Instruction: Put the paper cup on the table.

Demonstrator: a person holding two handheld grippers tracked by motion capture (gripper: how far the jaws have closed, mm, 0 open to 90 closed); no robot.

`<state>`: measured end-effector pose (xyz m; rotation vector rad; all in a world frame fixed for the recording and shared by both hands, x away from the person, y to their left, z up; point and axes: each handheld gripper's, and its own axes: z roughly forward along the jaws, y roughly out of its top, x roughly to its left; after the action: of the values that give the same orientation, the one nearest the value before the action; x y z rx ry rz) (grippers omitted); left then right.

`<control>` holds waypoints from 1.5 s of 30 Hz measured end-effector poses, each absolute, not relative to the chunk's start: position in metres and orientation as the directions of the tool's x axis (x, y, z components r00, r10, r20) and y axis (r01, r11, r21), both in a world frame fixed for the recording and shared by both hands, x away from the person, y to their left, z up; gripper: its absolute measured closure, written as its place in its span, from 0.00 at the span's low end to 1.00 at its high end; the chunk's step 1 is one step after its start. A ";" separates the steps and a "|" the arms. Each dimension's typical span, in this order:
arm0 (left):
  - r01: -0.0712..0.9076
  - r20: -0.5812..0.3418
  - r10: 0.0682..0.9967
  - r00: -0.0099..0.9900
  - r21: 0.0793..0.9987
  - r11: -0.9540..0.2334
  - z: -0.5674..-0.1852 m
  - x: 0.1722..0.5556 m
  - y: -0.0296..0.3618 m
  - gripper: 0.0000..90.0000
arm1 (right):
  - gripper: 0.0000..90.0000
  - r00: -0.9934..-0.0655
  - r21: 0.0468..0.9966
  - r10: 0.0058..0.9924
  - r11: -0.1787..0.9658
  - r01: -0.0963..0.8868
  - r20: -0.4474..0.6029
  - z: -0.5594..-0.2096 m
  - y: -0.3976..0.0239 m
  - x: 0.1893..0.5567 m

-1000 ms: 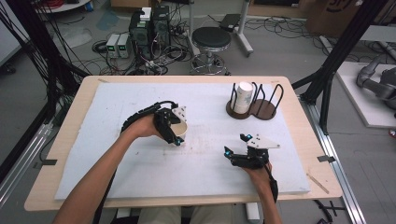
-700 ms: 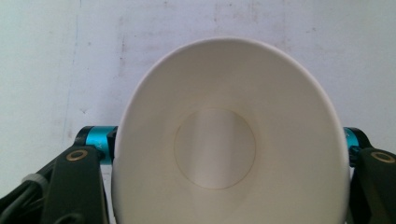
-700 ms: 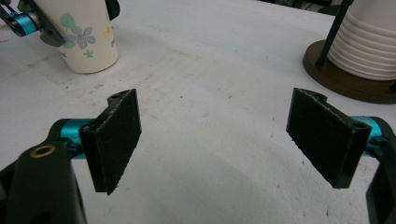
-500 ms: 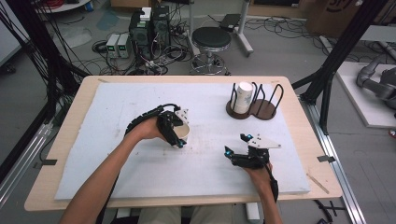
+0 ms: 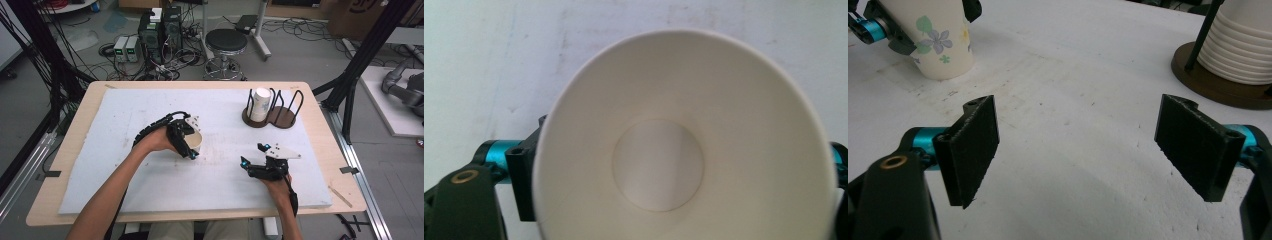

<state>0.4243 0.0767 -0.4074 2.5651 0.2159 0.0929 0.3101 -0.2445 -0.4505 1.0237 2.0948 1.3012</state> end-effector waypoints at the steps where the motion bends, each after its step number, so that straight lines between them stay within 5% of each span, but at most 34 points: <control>1: 0.136 0.021 0.175 0.984 0.542 -0.829 -0.407 0.424 0.077 0.18 | 0.20 -0.612 0.897 0.791 0.272 0.349 -0.002 -0.450 -0.244 0.310; 21: 0.164 0.009 0.201 0.979 0.546 -0.822 -0.413 0.415 0.101 0.18 | 0.20 -0.613 0.896 0.790 0.264 0.356 0.010 -0.450 -0.245 0.310; 45: 0.233 0.017 0.353 0.935 0.722 -0.651 -0.411 0.368 0.185 0.18 | 0.20 -0.616 0.900 0.787 0.266 0.347 0.005 -0.451 -0.246 0.311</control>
<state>0.3685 0.1848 -0.4109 2.3061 0.4125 0.1988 0.3108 -0.2459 -0.4506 1.0244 2.0943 1.3147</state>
